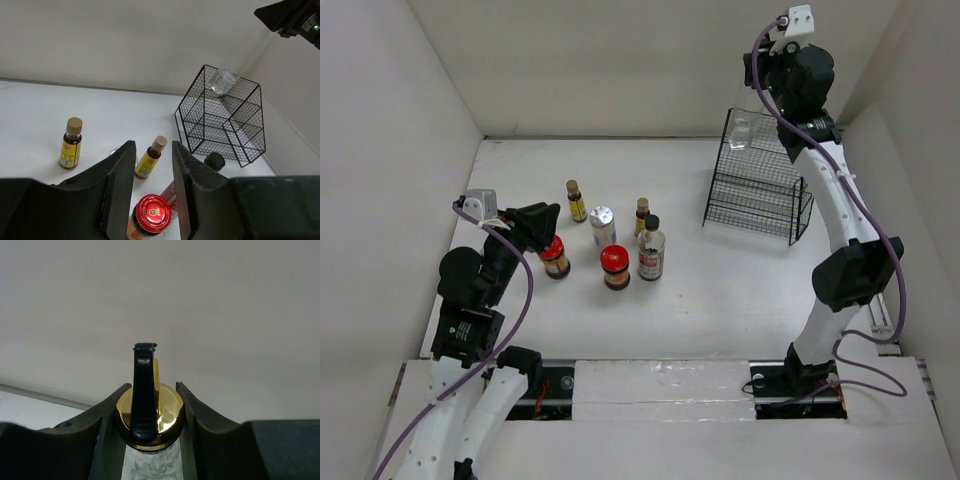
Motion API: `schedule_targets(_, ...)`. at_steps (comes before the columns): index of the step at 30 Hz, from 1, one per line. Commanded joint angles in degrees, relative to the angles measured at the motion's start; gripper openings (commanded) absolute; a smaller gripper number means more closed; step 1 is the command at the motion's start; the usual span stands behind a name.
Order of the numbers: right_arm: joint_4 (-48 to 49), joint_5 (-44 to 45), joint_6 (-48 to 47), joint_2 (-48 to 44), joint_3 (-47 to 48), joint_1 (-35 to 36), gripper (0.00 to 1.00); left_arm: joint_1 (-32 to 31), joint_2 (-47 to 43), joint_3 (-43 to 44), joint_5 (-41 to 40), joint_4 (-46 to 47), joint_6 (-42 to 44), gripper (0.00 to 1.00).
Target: Organize the condiment bottles
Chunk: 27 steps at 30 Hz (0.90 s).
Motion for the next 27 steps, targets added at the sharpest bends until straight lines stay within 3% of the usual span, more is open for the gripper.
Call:
schedule_targets(1, 9.72, 3.42, 1.83, -1.73, 5.6, -0.11, 0.0, -0.26, 0.17, -0.16, 0.41, 2.59, -0.23, 0.31)
schedule_targets(8, 14.45, 8.34, 1.84, -1.11, 1.65, -1.33, 0.0, -0.26, 1.31, -0.16, 0.41, 2.59, -0.23, 0.31)
schedule_targets(27, 19.29, 8.97, 4.47, 5.03, 0.69, -3.54, 0.0, -0.26, 1.84, -0.16, -0.73, 2.06, -0.23, 0.3)
